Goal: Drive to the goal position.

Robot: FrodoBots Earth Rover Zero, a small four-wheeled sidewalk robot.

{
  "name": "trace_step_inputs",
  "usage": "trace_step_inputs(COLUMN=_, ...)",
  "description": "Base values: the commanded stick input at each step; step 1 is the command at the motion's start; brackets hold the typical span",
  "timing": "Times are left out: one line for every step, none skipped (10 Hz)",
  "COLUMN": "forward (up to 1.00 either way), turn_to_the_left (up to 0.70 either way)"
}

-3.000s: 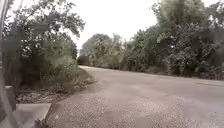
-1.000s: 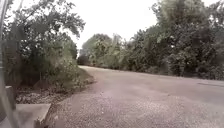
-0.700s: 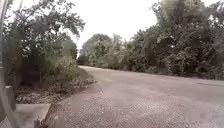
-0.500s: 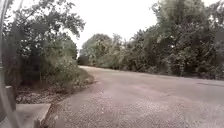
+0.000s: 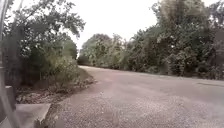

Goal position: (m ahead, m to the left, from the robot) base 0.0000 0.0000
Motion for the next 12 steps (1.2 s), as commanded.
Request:
trace_step_inputs(forward=0.06, turn_to_the_left=0.00)
trace_step_inputs(forward=0.06, turn_to_the_left=0.00)
trace_step_inputs(forward=0.06, turn_to_the_left=0.00)
trace_step_inputs(forward=0.06, turn_to_the_left=0.00)
trace_step_inputs(forward=0.06, turn_to_the_left=0.00)
trace_step_inputs(forward=0.06, turn_to_the_left=0.00)
trace_step_inputs(forward=0.07, turn_to_the_left=0.00)
trace_step_inputs(forward=0.07, turn_to_the_left=0.00)
trace_step_inputs(forward=0.07, turn_to_the_left=0.00)
trace_step_inputs(forward=0.07, turn_to_the_left=0.00)
trace_step_inputs(forward=0.07, turn_to_the_left=0.00)
trace_step_inputs(forward=0.07, turn_to_the_left=0.00)
